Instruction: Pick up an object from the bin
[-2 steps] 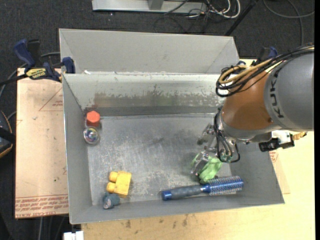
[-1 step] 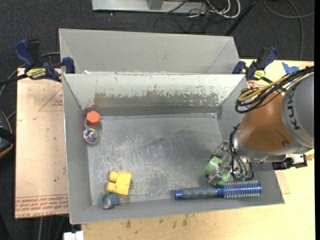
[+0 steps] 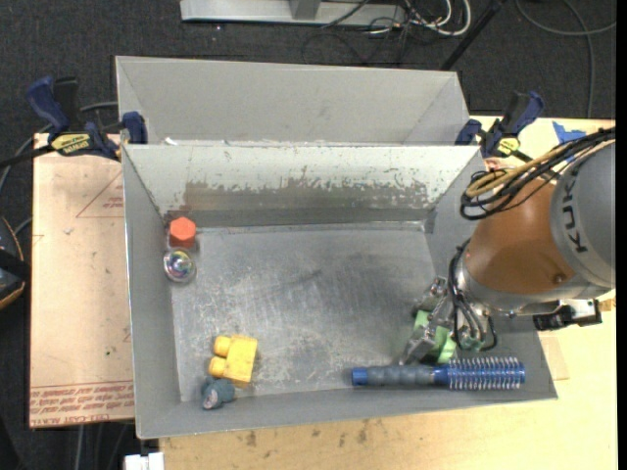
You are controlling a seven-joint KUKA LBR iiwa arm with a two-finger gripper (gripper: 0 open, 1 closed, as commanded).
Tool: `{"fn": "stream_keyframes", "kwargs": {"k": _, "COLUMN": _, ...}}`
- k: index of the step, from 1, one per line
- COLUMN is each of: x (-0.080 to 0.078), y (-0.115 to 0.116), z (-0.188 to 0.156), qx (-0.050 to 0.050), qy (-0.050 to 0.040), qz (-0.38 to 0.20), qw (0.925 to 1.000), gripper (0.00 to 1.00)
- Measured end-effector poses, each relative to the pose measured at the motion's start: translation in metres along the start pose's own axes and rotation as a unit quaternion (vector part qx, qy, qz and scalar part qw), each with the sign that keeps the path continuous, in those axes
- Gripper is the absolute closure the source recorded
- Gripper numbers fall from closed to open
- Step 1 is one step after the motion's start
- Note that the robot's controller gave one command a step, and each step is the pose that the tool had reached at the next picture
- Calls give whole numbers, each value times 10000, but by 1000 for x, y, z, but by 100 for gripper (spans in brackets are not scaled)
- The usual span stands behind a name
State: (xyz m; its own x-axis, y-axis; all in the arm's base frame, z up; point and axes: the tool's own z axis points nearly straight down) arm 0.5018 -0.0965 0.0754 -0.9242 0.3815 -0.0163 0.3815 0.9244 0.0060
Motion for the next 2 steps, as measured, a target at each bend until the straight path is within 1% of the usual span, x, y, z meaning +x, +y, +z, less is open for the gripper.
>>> {"fn": "stream_keyframes", "kwargs": {"k": 1, "x": -8, "y": 3, "z": -104, "qx": 13, "qy": 24, "qz": -90, "qw": 10000, "gripper": 100}}
{"fn": "stream_keyframes", "kwargs": {"k": 2, "x": -9, "y": 3, "z": -160, "qx": 19, "qy": 37, "qz": 111, "qw": 9999, "gripper": 100}}
